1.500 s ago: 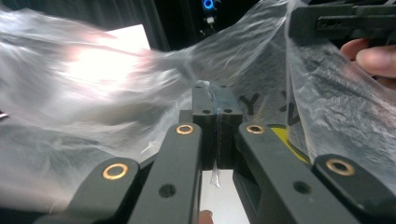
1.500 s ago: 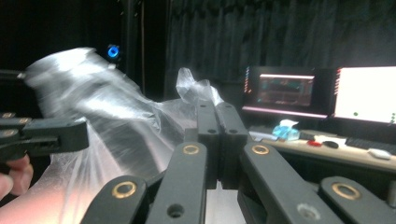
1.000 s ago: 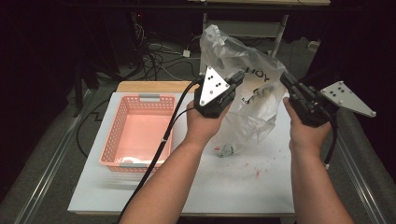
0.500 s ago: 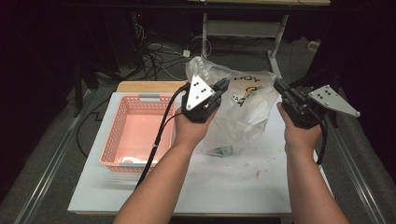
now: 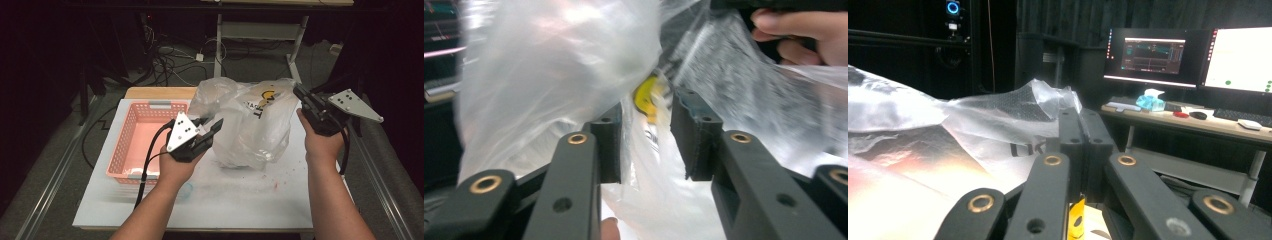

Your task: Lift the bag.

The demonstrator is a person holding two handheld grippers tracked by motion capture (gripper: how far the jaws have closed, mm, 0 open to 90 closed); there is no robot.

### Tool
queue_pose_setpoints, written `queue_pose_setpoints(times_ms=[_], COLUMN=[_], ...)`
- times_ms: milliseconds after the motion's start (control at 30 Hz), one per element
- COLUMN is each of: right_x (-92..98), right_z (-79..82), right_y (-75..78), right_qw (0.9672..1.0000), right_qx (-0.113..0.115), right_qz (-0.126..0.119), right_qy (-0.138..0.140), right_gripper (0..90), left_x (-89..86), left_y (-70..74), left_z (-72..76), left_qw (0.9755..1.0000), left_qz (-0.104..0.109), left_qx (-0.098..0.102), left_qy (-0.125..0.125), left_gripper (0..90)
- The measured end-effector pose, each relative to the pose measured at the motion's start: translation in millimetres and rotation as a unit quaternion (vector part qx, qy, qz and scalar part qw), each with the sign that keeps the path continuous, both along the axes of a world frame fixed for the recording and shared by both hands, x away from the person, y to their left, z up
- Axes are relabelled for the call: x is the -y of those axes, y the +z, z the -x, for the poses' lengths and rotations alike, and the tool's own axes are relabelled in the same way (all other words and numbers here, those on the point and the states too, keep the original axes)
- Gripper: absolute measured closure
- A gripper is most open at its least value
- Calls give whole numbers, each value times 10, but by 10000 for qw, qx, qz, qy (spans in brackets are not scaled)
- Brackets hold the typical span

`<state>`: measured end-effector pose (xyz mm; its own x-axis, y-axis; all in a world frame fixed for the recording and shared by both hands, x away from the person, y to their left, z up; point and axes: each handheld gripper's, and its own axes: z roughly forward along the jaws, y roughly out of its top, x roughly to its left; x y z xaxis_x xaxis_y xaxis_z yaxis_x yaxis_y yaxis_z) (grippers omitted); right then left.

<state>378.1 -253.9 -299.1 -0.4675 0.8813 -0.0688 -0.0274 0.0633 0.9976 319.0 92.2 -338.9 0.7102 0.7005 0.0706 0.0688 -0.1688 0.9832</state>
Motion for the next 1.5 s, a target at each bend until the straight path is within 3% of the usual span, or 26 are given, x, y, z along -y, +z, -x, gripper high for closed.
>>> queue_pose_setpoints(times_ms=[233,367,500,600,700,1000,1067,1233,1500], right_x=[-9,13,70,125,183,265,287,316,354], right_z=[-9,-17,-32,-44,-49,35,61,126,213], right_y=[-37,-43,-63,-101,-170,-398,-453,-581,-679], right_qw=[9999,9998,9996,9994,9990,9980,9977,9969,9962], right_qx=[-69,-101,-146,-205,-276,-459,-500,-636,-702], right_qz=[132,145,174,208,285,410,422,454,513], right_qy=[-11,-65,-149,-198,-215,-162,-149,-74,7], right_gripper=[900,900,900,900,900,900,900,900,900], left_x=[-153,-183,-234,-280,-367,-547,-562,-559,-555], left_y=[-189,-269,-343,-412,-487,-680,-716,-749,-795], left_z=[262,379,486,532,531,419,408,377,379], left_qw=[9997,9987,9983,9983,9984,9941,9934,9910,9903], left_qz=[-25,-98,-42,-146,-211,-246,-251,-249,-224], left_qx=[-204,-447,-534,-508,-513,-1054,-1122,-1310,-1363], left_qy=[-99,-214,-231,-232,-130,5,21,106,172], left_gripper=[532,470,415,364,325,136,131,0,0])
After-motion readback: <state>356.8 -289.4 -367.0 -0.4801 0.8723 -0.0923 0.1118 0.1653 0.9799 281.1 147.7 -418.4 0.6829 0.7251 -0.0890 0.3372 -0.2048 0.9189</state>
